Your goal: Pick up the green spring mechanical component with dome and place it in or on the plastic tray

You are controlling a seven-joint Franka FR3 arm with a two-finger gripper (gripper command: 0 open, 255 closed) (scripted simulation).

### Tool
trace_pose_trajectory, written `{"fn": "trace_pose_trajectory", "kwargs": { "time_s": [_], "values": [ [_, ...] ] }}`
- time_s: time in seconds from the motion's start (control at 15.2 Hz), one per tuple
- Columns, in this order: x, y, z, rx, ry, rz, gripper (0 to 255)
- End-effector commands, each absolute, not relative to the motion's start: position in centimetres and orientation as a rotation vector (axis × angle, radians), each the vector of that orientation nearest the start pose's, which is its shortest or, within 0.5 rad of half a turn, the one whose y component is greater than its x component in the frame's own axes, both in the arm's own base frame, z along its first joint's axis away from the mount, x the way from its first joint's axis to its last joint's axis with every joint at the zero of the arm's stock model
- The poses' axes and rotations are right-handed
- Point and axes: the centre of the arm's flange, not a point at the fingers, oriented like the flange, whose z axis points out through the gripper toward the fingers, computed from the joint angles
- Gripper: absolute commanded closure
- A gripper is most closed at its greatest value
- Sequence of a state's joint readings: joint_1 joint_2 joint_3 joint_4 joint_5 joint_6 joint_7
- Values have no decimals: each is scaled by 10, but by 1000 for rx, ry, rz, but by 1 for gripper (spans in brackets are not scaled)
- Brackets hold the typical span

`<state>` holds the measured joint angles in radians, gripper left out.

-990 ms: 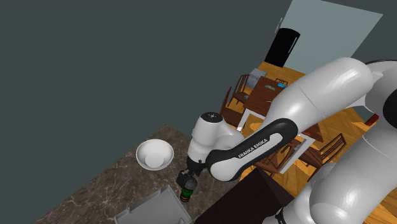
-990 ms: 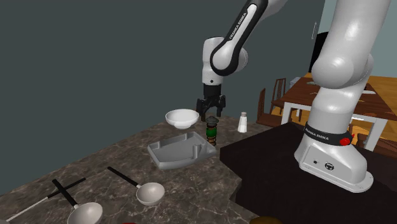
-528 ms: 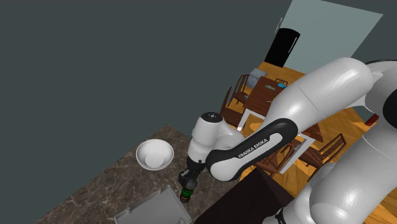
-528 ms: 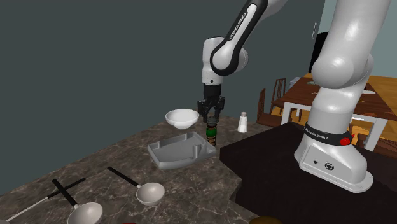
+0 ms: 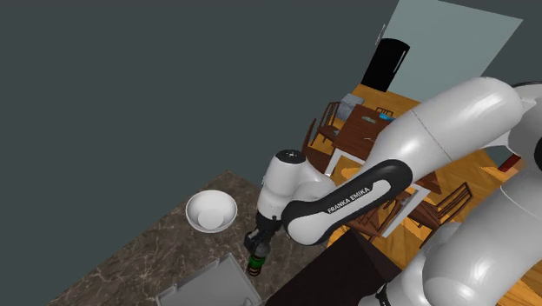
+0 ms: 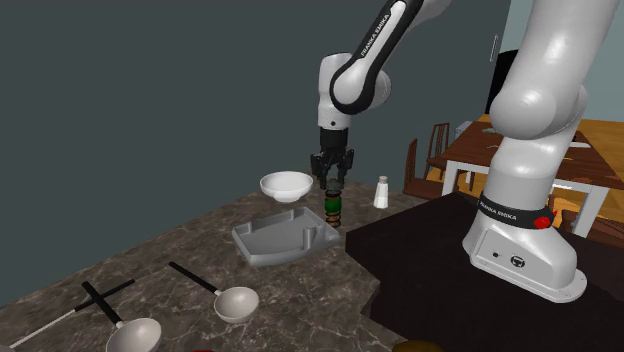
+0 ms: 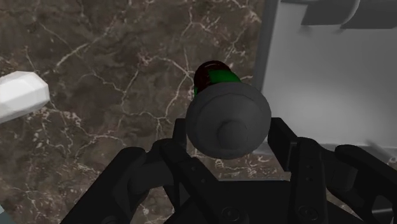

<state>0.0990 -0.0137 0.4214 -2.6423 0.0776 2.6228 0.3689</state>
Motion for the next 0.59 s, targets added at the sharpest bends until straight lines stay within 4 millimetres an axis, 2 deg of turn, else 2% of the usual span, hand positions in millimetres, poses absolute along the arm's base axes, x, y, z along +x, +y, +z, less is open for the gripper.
{"fn": "trace_pose_trajectory", "kwargs": {
  "time_s": [0.0,0.53],
  "values": [
    [371,210,258,-3112,-131,32,255],
    [371,210,300,-3112,-131,32,255]
  ]
}}
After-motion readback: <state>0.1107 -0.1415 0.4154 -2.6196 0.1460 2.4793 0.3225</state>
